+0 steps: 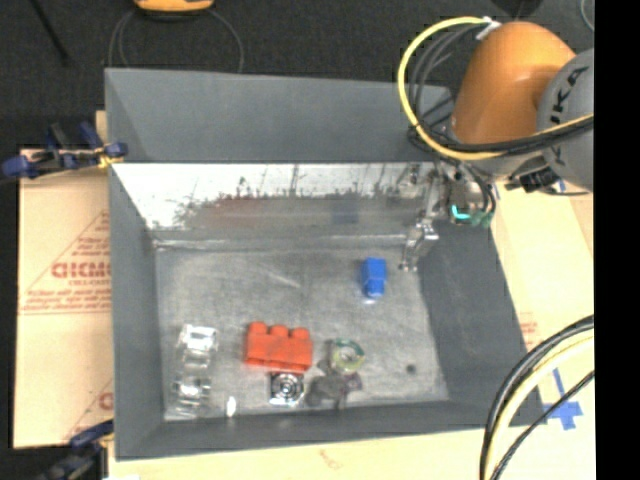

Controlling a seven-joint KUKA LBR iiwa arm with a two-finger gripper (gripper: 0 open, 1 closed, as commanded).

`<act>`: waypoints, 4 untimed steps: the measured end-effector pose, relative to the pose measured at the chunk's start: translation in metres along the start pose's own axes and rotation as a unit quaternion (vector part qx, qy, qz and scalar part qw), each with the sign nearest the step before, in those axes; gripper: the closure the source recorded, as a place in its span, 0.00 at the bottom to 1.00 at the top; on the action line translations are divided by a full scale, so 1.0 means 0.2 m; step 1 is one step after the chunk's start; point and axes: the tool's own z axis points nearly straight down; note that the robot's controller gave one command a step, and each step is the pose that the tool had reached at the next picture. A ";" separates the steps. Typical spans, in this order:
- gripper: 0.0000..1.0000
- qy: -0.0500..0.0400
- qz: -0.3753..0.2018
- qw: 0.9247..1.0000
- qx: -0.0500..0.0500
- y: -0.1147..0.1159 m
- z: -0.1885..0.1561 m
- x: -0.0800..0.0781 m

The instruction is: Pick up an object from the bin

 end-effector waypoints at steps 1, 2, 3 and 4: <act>0.00 -0.007 -0.008 1.000 0.001 0.05 0.67 0.12; 0.00 -0.006 -0.045 0.999 0.002 -0.32 0.65 0.06; 0.00 -0.009 -0.045 0.999 0.002 0.01 0.66 -0.03; 1.00 -0.011 -0.043 0.999 0.002 0.00 0.65 -0.04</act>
Offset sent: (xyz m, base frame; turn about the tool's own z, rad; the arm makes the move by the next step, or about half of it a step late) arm -0.0283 0.0121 -0.1363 -0.0223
